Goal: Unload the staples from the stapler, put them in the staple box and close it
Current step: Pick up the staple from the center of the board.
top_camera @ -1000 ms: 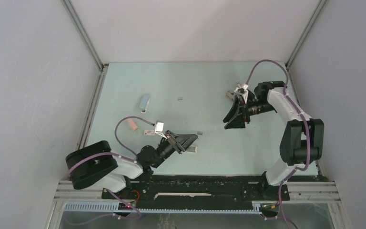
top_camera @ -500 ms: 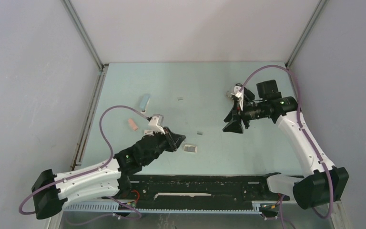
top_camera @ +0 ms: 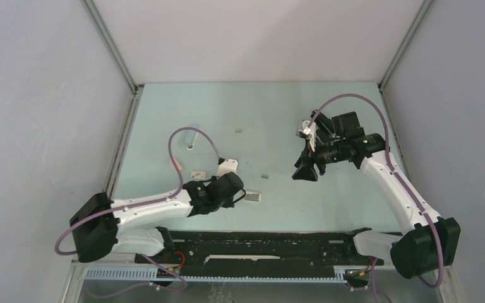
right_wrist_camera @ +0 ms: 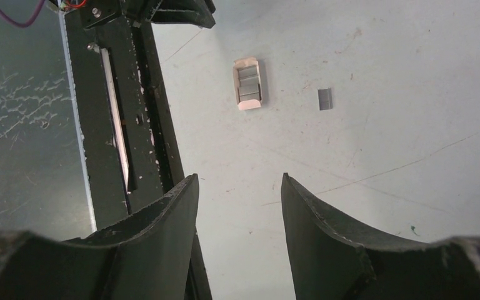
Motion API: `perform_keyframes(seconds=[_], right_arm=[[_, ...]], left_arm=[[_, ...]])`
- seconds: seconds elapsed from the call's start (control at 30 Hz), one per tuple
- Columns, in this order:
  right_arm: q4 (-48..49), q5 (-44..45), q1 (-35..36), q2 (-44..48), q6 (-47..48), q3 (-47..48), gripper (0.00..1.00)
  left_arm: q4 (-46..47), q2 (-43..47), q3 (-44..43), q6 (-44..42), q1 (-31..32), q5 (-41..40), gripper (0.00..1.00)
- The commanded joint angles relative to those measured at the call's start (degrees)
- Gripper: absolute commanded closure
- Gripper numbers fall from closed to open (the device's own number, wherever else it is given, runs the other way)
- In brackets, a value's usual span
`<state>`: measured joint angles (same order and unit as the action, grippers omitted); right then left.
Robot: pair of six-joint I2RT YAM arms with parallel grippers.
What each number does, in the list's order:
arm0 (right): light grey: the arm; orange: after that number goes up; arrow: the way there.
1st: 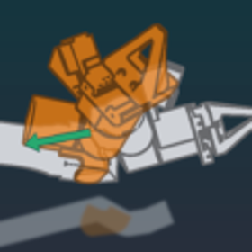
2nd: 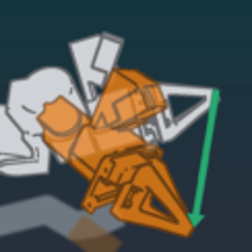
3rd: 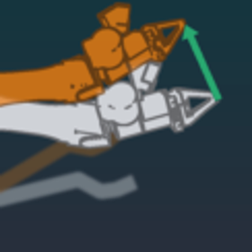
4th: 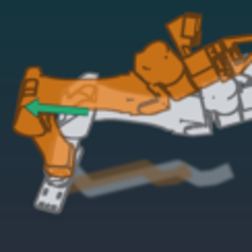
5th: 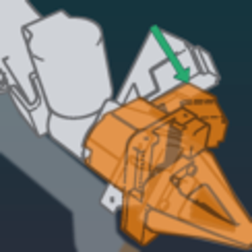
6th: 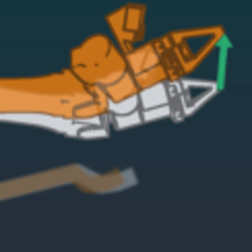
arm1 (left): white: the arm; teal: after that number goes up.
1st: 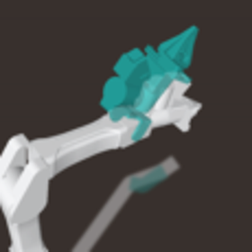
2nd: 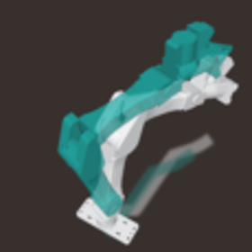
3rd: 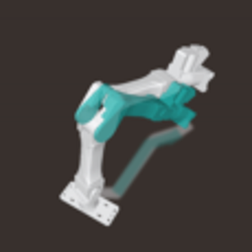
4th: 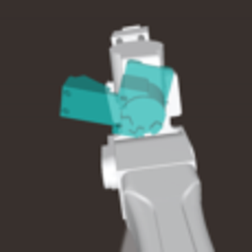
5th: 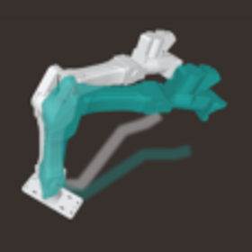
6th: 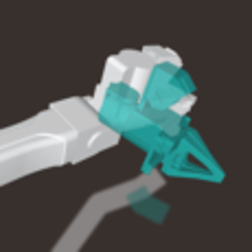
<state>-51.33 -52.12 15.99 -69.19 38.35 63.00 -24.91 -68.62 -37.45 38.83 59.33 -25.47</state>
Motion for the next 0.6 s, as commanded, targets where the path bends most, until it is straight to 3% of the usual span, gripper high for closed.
perform_keyframes(seconds=[0.0, 0.43, 0.57], right_arm=[[1.6, 0.4, 0.5, -0.1, -0.3, -0.7, 0.40], [1.3, 0.7, 1.0, -0.6, 0.4, -1.1, 0.40], [1.2, 0.7, 0.9, -0.6, 0.4, -1.1, 0.40]], left_arm=[[-2.6, -6.2, -5.5, -2.9, -0.3, -1.9, 0.93], [2.0, -15.7, -7.2, -4.4, -2.2, 2.3, 0.91], [2.4, -17.2, -7.4, -4.6, -2.5, 3.5, 0.84]])
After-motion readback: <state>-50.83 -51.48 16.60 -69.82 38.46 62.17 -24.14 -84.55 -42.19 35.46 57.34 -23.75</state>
